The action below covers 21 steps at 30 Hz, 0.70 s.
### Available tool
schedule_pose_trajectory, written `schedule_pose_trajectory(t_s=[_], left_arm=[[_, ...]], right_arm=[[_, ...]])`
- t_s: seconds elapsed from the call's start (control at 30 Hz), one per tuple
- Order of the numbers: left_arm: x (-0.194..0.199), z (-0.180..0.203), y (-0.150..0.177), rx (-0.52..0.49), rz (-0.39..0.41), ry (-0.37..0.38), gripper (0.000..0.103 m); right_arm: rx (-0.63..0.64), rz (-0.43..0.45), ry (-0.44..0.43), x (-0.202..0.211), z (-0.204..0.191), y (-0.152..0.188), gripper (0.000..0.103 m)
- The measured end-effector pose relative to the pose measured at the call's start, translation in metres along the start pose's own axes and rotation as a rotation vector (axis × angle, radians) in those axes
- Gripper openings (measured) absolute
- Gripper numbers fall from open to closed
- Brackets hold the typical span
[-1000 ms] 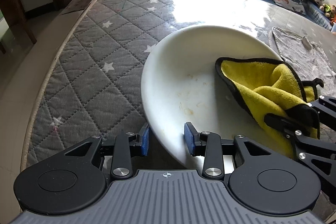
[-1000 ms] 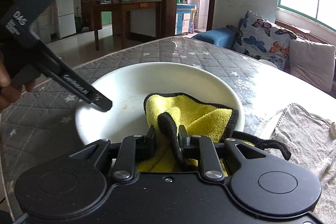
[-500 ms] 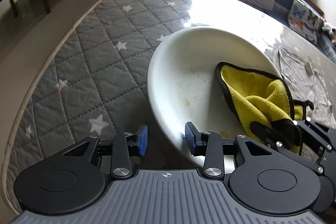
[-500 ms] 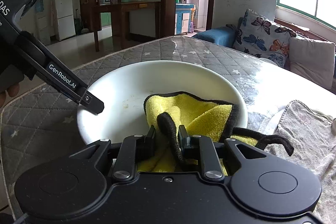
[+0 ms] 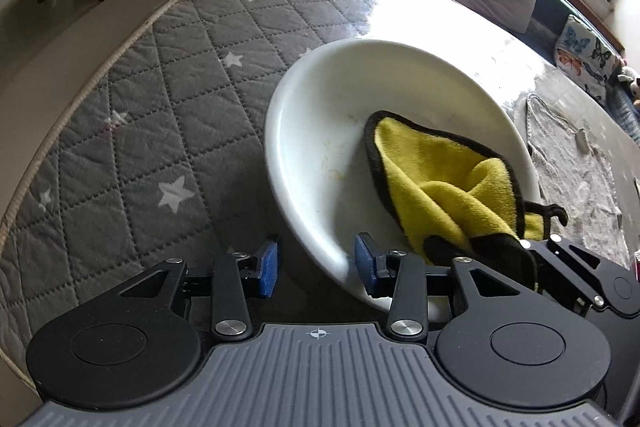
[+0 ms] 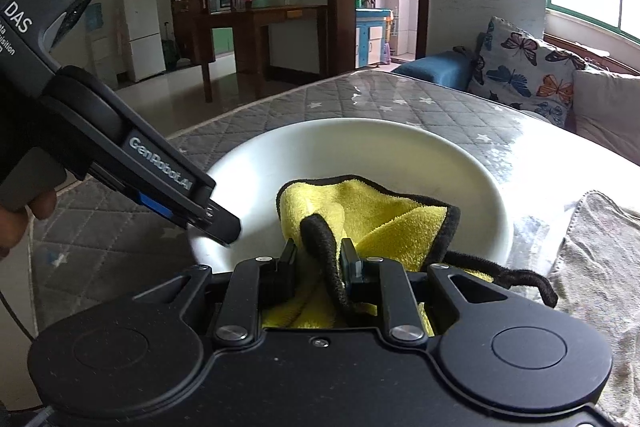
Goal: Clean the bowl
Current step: 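Rub the yellow cloth around the bowl interior with the right gripper while the left gripper holds the rim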
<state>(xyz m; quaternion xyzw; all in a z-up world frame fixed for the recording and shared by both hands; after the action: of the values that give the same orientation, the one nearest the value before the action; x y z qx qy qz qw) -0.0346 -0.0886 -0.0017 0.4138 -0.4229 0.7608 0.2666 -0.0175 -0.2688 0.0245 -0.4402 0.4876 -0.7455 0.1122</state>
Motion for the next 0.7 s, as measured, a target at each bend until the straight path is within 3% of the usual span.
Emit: schedule_pose_trajectory(t_s=[0.33, 0.7], left_arm=[[-0.002, 0.008, 0.014, 0.023, -0.004, 0.019, 0.047], [-0.004, 0.006, 0.011, -0.009, 0.003, 0.039, 0.034]], right_arm=[[0.011, 0.010, -0.020, 0.004, -0.009, -0.003, 0.022], [0.015, 0.003, -0.014, 0.007, -0.002, 0.000, 0.022]])
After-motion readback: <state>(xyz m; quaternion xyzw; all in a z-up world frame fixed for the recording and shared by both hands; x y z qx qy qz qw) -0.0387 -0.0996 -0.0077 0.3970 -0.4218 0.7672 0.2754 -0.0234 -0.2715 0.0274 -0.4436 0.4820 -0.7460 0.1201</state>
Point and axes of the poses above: each gripper's, at about its wrist camera, not at the fingertips, and x roughly against the way its jaws point, z to its right, y to its underside, the point moved 7 cm from there along -x, roughly the way its jaws point, and after that the axes turned 12 degrees about x, right-handed, at the moved point
